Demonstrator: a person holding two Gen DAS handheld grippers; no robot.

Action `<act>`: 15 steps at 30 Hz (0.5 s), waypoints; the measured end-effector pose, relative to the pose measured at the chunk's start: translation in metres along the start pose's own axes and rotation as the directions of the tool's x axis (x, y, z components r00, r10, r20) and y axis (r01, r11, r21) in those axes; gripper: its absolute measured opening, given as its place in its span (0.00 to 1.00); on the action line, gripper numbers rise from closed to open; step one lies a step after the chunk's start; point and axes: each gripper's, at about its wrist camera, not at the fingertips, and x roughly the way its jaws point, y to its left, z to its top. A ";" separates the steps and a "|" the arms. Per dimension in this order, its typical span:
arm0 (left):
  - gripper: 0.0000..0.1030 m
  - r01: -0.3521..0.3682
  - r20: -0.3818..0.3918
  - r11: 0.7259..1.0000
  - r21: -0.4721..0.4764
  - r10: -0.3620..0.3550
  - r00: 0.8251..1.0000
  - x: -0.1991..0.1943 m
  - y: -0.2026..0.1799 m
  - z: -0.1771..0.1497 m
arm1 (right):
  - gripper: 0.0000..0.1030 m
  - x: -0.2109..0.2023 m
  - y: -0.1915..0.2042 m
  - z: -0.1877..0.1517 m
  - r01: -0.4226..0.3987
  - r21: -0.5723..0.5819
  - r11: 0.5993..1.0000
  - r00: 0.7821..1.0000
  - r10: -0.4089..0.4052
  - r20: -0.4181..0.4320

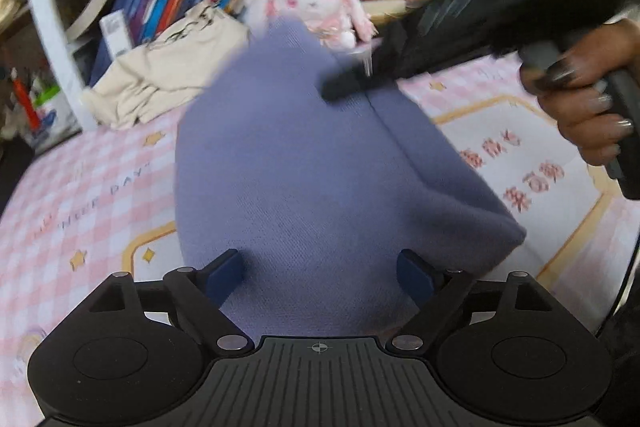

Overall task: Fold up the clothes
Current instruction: 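Grasp the folded sweater end with the left gripper while the right gripper holds the mauve edge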

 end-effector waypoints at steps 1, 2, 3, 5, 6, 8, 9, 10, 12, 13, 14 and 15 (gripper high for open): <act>0.85 -0.004 -0.001 1.000 0.023 0.004 1.000 0.001 -0.003 0.000 | 0.16 0.012 -0.010 -0.003 0.074 0.039 0.996 0.996 -0.072 -0.057; 0.85 -0.005 -0.005 1.000 0.022 0.005 1.000 0.001 -0.003 0.002 | 0.19 0.023 -0.022 -0.007 0.107 0.089 0.990 0.990 -0.098 -0.104; 0.86 -0.005 -0.009 1.000 0.021 0.005 1.000 0.002 -0.002 0.003 | 0.20 0.027 -0.030 -0.009 0.100 0.139 0.985 0.991 -0.085 -0.106; 0.86 -0.001 -0.013 1.000 0.004 0.001 1.000 0.001 0.001 0.006 | 0.32 0.025 -0.032 -0.007 0.087 0.172 0.981 0.992 -0.070 -0.102; 0.86 -0.007 -0.011 1.000 -0.013 0.007 1.000 -0.001 0.004 0.007 | 0.45 0.022 -0.033 -0.005 0.074 0.183 0.980 0.993 -0.055 -0.103; 0.86 -0.025 0.004 0.999 -0.048 0.026 1.000 -0.007 0.010 0.010 | 0.50 0.015 -0.036 -0.004 0.036 0.230 0.973 0.995 -0.013 -0.100; 0.86 -0.028 0.030 0.997 -0.076 0.031 0.999 -0.012 0.015 0.011 | 0.50 0.012 -0.039 -0.004 0.020 0.263 0.965 0.994 0.010 -0.111; 0.86 -0.030 0.055 0.994 -0.107 0.036 0.998 -0.017 0.021 0.012 | 0.50 0.011 -0.041 -0.005 0.007 0.299 0.954 0.991 0.033 -0.129; 0.86 -0.017 0.090 0.982 -0.189 0.034 0.995 -0.024 0.033 0.012 | 0.50 0.007 -0.037 -0.011 -0.012 0.335 0.942 0.986 0.066 -0.151; 0.86 -0.015 0.088 0.973 -0.231 0.036 0.995 -0.022 0.039 0.012 | 0.50 0.006 -0.034 -0.014 -0.017 0.334 0.943 0.983 0.076 -0.165; 0.86 -0.015 0.083 0.963 -0.270 0.039 0.996 -0.021 0.045 0.011 | 0.50 0.005 -0.028 -0.016 -0.017 0.322 0.947 0.980 0.079 -0.181; 0.86 -0.027 0.064 0.957 -0.289 0.047 0.997 -0.017 0.047 0.010 | 0.48 0.006 -0.022 -0.018 -0.010 0.299 0.954 0.978 0.072 -0.197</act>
